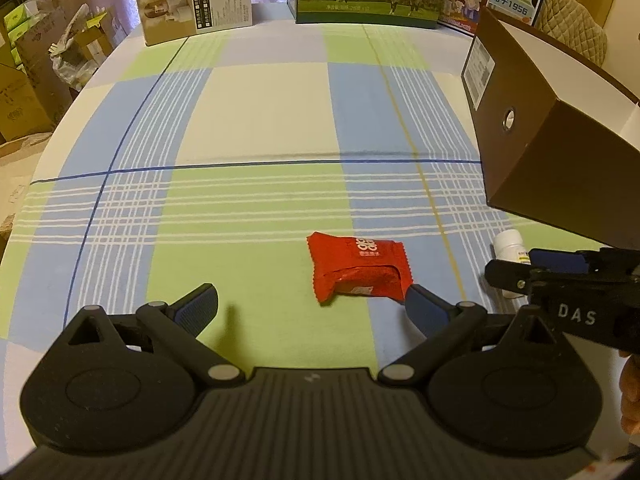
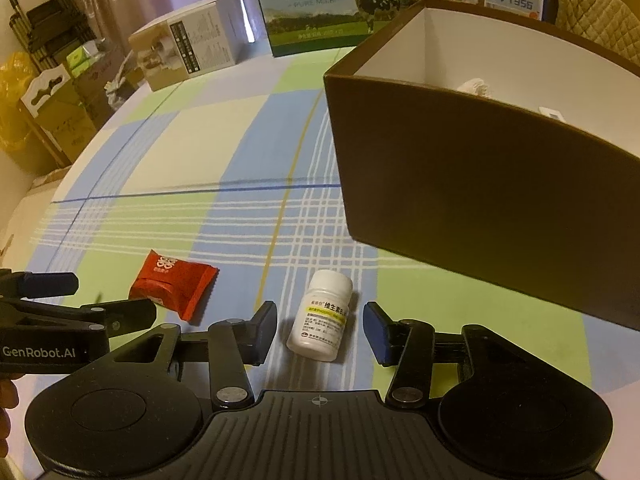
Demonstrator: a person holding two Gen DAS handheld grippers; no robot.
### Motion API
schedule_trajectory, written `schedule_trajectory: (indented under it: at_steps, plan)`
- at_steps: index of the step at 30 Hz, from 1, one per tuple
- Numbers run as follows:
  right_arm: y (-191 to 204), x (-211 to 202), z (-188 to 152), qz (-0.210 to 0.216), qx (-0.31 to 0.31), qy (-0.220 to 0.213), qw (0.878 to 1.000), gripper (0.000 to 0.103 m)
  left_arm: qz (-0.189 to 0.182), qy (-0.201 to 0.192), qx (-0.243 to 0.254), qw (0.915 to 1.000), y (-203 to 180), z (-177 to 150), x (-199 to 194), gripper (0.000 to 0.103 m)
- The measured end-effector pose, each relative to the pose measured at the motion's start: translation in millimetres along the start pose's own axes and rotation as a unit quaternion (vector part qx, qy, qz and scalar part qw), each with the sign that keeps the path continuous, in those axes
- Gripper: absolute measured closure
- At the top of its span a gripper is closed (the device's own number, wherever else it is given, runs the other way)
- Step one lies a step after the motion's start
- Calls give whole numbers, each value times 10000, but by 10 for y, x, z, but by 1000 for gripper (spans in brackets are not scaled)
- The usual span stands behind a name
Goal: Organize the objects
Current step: 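Grasp the white pill bottle with the right tool while the left tool grasps the red packet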
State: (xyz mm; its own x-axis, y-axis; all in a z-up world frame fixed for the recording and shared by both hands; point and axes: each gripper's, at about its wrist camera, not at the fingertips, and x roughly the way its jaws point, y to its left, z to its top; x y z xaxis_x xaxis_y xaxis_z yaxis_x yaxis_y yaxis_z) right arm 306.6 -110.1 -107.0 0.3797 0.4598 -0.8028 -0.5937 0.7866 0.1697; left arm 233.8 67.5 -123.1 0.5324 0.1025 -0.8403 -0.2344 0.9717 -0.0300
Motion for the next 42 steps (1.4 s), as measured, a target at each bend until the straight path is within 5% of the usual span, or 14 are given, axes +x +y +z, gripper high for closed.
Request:
schedule_trajectory:
  at_steps: [6,25,33,42]
  plan:
    - [48,39,-23,-114,-294,-21,9995,78,-61,0,-28,10000,-5,-1,31,4]
    - [-28,37,18,-302,-181,84,9993,79,-237,-282,268,9990,-160,84,320,32]
    - [-24,38,21,-310,-235,79,9992,79,-432,-231,383,9981,-215,45,252,61]
    - [-14,31,12,-308,-242,78,9992,79,-479,-149,191,9986,-152,49,218,67]
